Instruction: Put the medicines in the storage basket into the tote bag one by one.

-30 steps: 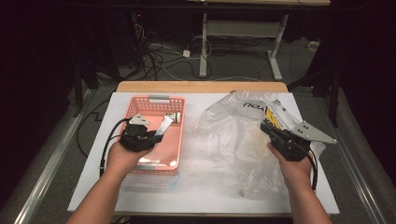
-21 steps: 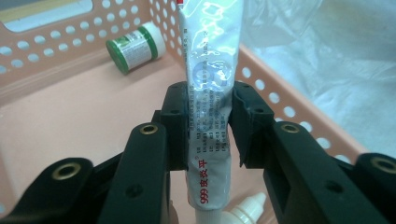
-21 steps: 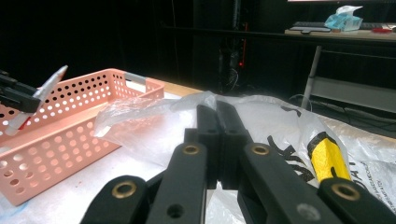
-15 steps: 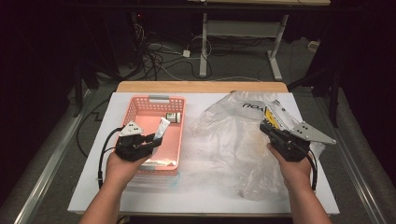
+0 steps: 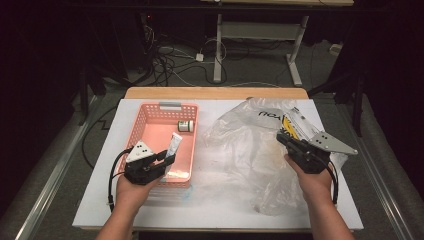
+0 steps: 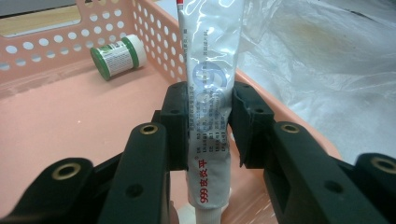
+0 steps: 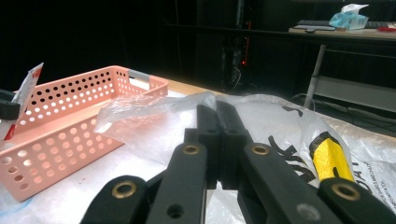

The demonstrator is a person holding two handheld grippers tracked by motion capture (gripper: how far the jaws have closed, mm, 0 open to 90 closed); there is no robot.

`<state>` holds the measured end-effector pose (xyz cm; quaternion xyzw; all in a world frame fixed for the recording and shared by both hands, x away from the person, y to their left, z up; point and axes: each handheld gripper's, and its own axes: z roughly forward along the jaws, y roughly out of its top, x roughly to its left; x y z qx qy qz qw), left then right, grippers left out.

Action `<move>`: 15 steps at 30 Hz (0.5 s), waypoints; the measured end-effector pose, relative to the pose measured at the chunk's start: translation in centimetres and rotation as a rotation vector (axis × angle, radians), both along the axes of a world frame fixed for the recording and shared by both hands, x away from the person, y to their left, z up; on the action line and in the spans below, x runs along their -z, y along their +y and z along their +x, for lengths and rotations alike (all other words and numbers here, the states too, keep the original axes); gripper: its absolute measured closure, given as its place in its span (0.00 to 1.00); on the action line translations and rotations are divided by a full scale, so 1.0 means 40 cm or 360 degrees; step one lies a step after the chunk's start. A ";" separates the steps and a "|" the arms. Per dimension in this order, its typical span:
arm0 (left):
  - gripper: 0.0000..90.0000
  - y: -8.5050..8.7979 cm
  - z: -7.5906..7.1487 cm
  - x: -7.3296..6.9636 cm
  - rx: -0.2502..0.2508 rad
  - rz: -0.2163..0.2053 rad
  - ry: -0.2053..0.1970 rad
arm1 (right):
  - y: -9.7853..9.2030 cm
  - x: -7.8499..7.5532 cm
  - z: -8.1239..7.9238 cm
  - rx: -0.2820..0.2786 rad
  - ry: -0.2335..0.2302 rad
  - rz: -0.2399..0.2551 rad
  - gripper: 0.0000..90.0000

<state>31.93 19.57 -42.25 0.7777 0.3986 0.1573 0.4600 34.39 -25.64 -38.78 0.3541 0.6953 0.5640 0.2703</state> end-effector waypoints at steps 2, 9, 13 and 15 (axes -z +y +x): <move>0.75 -0.002 0.000 0.000 -0.0003 0.0003 -0.0007 | 0.001 -0.001 -0.001 -0.0002 -0.0001 -0.0001 1.00; 0.75 -0.003 0.004 -0.004 -0.0027 -0.0026 -0.0019 | 0.000 -0.001 -0.002 -0.0007 -0.0012 -0.0010 1.00; 0.75 -0.008 0.005 -0.014 -0.0018 -0.0039 -0.0034 | 0.000 -0.002 -0.003 -0.0006 -0.0008 -0.0009 1.00; 0.75 -0.010 0.005 -0.022 -0.0007 -0.0048 -0.0040 | 0.000 -0.002 -0.003 -0.0009 -0.0014 -0.0011 1.00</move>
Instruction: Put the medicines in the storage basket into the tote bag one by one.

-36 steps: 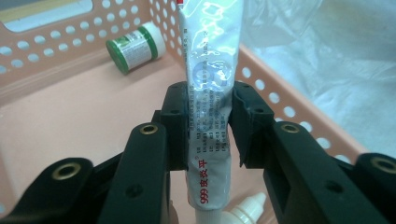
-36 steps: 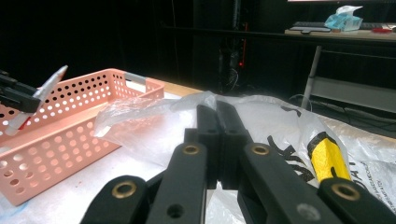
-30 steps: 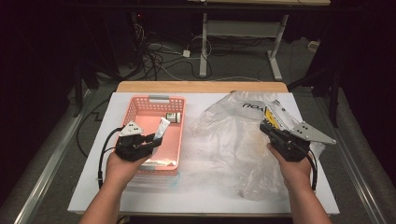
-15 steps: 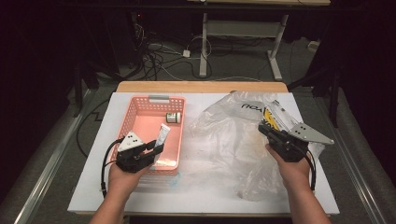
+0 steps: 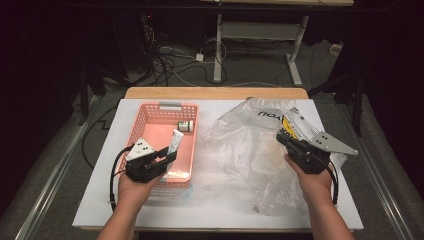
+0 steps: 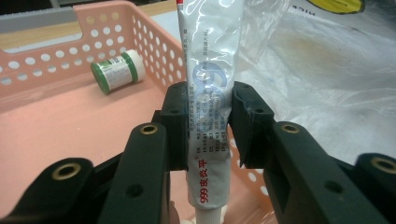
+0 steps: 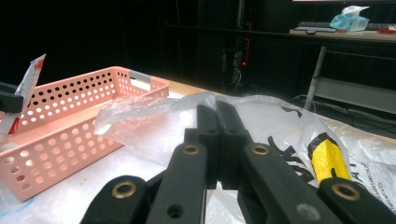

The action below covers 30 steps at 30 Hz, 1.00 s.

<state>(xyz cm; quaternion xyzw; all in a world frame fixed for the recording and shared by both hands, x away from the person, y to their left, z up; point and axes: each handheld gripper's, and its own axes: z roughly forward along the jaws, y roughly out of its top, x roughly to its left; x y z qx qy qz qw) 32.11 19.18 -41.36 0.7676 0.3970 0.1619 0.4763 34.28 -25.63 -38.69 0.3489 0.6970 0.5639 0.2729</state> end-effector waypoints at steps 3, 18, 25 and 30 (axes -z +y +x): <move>0.75 -0.003 -0.003 -0.010 0.0006 -0.0011 -0.0016 | -0.001 -0.001 -0.001 0.0007 0.0002 0.0008 1.00; 0.75 -0.057 -0.018 -0.049 0.0113 -0.0093 -0.0087 | 0.000 -0.001 0.002 -0.0003 -0.0006 0.0004 1.00; 0.75 -0.074 -0.025 -0.057 0.0163 -0.0147 -0.0094 | 0.000 -0.001 0.001 -0.0005 -0.0002 0.0010 1.00; 0.75 -0.099 -0.037 -0.062 0.0228 -0.0141 -0.0120 | 0.000 -0.002 0.000 -0.0002 -0.0003 0.0015 1.00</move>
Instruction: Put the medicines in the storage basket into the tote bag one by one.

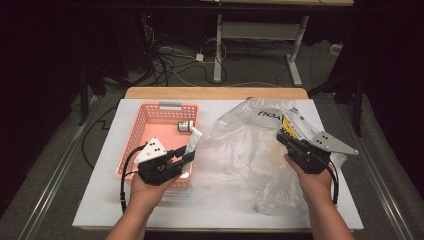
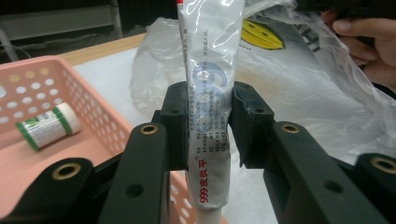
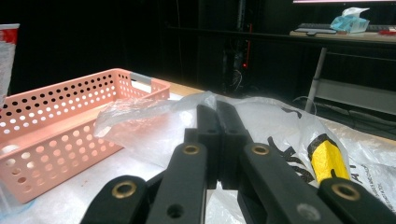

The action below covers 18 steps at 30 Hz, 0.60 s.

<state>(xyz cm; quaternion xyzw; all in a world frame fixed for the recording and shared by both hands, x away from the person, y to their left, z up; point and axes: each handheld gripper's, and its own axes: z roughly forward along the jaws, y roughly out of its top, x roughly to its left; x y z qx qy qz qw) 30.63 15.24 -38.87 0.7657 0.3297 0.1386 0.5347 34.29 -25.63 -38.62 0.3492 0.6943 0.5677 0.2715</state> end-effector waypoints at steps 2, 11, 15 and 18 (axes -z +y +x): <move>0.75 -0.013 -0.004 0.000 0.0026 -0.0003 -0.0002 | 0.000 0.000 0.000 0.0003 0.0005 0.0007 1.00; 0.75 -0.068 -0.014 0.020 0.0112 0.0021 0.0021 | -0.002 0.001 0.000 -0.0002 -0.0001 -0.0003 1.00; 0.75 -0.091 -0.017 0.033 0.0148 0.0042 0.0031 | -0.002 0.002 0.000 0.0003 0.0005 -0.0001 1.00; 0.75 -0.107 -0.019 0.043 0.0170 0.0062 0.0045 | -0.001 0.002 0.000 0.0002 0.0006 -0.0003 1.00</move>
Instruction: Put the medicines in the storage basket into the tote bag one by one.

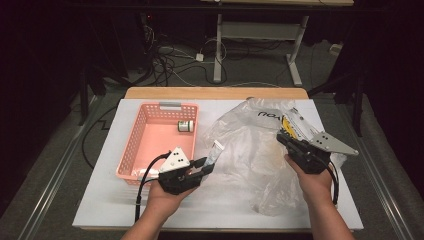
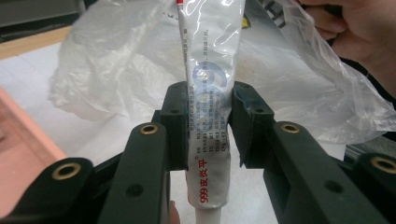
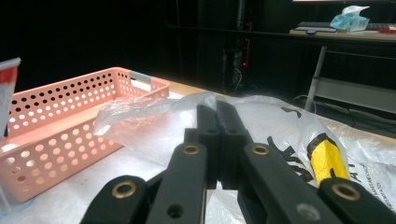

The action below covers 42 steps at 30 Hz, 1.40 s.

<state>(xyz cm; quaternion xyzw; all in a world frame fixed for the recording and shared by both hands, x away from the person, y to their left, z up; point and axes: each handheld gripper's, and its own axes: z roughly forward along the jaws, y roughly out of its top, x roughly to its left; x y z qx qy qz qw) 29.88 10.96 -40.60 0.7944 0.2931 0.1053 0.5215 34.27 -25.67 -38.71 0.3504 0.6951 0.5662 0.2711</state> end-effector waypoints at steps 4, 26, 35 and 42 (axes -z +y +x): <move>0.75 -0.020 -0.002 0.013 0.0025 0.0022 0.0015 | 0.001 0.001 0.000 -0.0004 -0.0002 -0.0005 1.00; 0.75 -0.089 0.004 0.067 0.0062 0.0128 0.0080 | 0.009 0.006 -0.003 -0.0010 0.0012 -0.0021 1.00; 0.75 -0.113 0.029 0.053 0.0043 0.0135 0.0053 | 0.009 0.005 -0.003 -0.0017 0.0004 -0.0024 1.00; 0.75 -0.154 0.053 0.042 0.0075 0.0092 0.0040 | 0.003 -0.001 -0.004 -0.0018 -0.0008 -0.0011 1.00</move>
